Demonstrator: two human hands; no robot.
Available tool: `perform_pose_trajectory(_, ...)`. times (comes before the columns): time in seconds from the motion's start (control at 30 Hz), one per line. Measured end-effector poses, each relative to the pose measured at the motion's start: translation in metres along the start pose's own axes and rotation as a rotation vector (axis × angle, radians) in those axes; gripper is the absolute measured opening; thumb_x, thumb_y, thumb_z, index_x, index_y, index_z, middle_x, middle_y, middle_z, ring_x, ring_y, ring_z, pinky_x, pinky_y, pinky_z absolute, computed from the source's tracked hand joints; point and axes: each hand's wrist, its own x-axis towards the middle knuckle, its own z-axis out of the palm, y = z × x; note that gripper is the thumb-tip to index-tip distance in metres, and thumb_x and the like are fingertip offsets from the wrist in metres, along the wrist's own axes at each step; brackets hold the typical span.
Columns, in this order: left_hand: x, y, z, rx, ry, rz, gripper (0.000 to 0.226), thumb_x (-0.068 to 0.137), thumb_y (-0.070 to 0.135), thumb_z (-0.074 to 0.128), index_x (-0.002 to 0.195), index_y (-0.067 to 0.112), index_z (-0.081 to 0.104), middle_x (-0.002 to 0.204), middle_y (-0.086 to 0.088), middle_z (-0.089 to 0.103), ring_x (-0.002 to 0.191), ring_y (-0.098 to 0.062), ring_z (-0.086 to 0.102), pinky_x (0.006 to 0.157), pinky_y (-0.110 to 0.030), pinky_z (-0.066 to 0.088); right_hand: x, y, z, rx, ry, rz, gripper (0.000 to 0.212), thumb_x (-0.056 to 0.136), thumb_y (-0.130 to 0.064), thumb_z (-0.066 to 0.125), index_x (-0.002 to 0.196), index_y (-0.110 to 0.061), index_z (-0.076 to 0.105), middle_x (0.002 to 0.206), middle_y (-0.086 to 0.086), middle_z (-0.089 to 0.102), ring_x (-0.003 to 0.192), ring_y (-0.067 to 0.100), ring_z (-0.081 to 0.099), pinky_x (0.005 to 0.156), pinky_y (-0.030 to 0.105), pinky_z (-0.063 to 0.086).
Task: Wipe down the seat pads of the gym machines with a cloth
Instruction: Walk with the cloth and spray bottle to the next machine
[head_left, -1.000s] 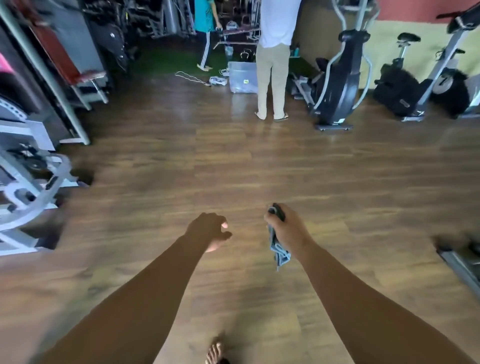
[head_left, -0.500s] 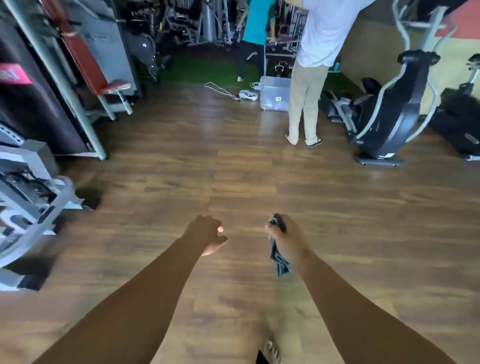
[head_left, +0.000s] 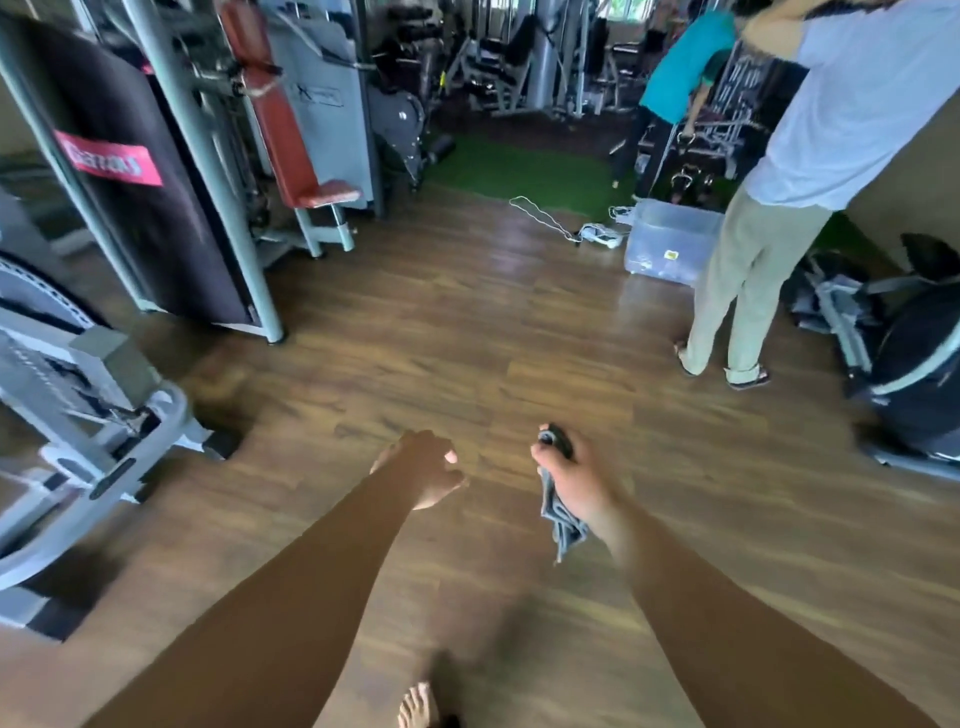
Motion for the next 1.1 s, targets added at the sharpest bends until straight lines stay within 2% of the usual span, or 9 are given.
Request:
perform_pose_trajectory(0.03, 0.026, -0.007, -0.012, 0.006, -0.001, 0.005, 0.046, 0.095, 0.056, 0.057, 0.135, 0.033, 0.063, 0.146, 0.000, 0.057, 0.139, -0.024, 0.046, 0.113, -0.041, 0.043, 0.029, -0.002, 0.006, -0.003, 0.000, 0.002, 0.030, 0.077, -0.058, 0.065, 0.099, -0.038, 0.065, 0.084, -0.006, 0.069, 0.083, 0.024, 0.068, 0.090, 0.055, 0.055)
perform_pose_trajectory(0.17, 0.123, -0.025, -0.064, 0.019, -0.012, 0.026, 0.045, 0.100, 0.050, 0.056, 0.138, 0.027, 0.062, 0.149, -0.001, 0.056, 0.142, -0.025, 0.042, 0.113, -0.034, 0.035, 0.123, -0.046, 0.019, 0.027, 0.008, 0.002, 0.009, 0.080, -0.044, 0.063, 0.089, -0.046, 0.064, 0.082, -0.002, 0.070, 0.080, 0.023, 0.067, 0.088, 0.047, 0.053)
perform_pose_trajectory(0.23, 0.173, -0.029, -0.087, 0.045, -0.027, 0.042, 0.046, 0.102, 0.048, 0.053, 0.141, 0.025, 0.061, 0.149, -0.002, 0.056, 0.142, -0.025, 0.043, 0.113, -0.031, 0.033, 0.177, -0.058, 0.022, -0.001, -0.002, 0.005, 0.014, 0.078, -0.051, 0.062, 0.090, -0.045, 0.064, 0.082, -0.001, 0.071, 0.082, 0.025, 0.069, 0.088, 0.049, 0.055)
perform_pose_trajectory(0.4, 0.310, -0.042, -0.130, 0.039, -0.038, 0.024, 0.047, 0.100, 0.051, 0.054, 0.141, 0.029, 0.060, 0.149, -0.001, 0.054, 0.141, -0.025, 0.042, 0.116, -0.035, 0.036, 0.322, -0.064, 0.028, -0.013, -0.029, 0.033, 0.029, 0.075, -0.060, 0.061, 0.093, -0.039, 0.065, 0.085, -0.002, 0.072, 0.087, 0.025, 0.070, 0.088, 0.050, 0.055)
perform_pose_trajectory(0.57, 0.453, -0.045, -0.177, 0.032, -0.002, -0.012, 0.046, 0.100, 0.051, 0.056, 0.141, 0.030, 0.061, 0.147, 0.002, 0.057, 0.138, -0.024, 0.045, 0.113, -0.035, 0.040, 0.490, -0.071, 0.033, -0.070, -0.098, -0.048, 0.024, 0.078, -0.054, 0.059, 0.078, -0.030, 0.060, 0.068, -0.006, 0.059, 0.072, 0.025, 0.061, 0.080, 0.053, 0.051)
perform_pose_trajectory(0.7, 0.554, -0.052, -0.225, 0.003, 0.033, -0.071, 0.046, 0.100, 0.052, 0.057, 0.139, 0.029, 0.062, 0.148, 0.002, 0.057, 0.139, -0.022, 0.047, 0.111, -0.031, 0.039, 0.606, -0.106, 0.035, -0.079, -0.139, -0.006, 0.026, 0.085, -0.045, 0.066, 0.090, -0.020, 0.066, 0.082, 0.010, 0.070, 0.083, 0.030, 0.067, 0.086, 0.048, 0.050)
perform_pose_trajectory(0.87, 0.676, -0.078, -0.277, -0.004, 0.043, -0.121, 0.046, 0.098, 0.051, 0.055, 0.139, 0.030, 0.061, 0.147, -0.001, 0.057, 0.136, -0.023, 0.048, 0.114, -0.034, 0.039, 0.757, -0.134, 0.051, -0.168, -0.171, -0.008, 0.042, 0.073, -0.066, 0.057, 0.094, -0.030, 0.065, 0.085, 0.002, 0.074, 0.088, 0.027, 0.072, 0.087, 0.044, 0.054)
perform_pose_trajectory(1.0, 0.785, -0.115, -0.320, 0.023, 0.072, -0.129, 0.045, 0.097, 0.051, 0.057, 0.138, 0.031, 0.062, 0.146, 0.000, 0.058, 0.135, -0.025, 0.049, 0.111, -0.033, 0.038, 0.889, -0.134, 0.084, -0.139, -0.182, 0.002, 0.035, 0.073, -0.071, 0.057, 0.093, -0.043, 0.064, 0.086, 0.000, 0.074, 0.090, 0.029, 0.072, 0.090, 0.049, 0.055)
perform_pose_trajectory(1.1, 0.866, -0.142, -0.358, -0.002, 0.047, -0.106, 0.045, 0.097, 0.049, 0.060, 0.137, 0.029, 0.063, 0.143, -0.002, 0.059, 0.135, -0.024, 0.049, 0.112, -0.033, 0.039, 0.959, -0.170, 0.099, -0.127, -0.137, 0.060, 0.031, 0.082, -0.061, 0.060, 0.088, -0.031, 0.066, 0.082, -0.001, 0.074, 0.084, 0.025, 0.072, 0.087, 0.047, 0.055)
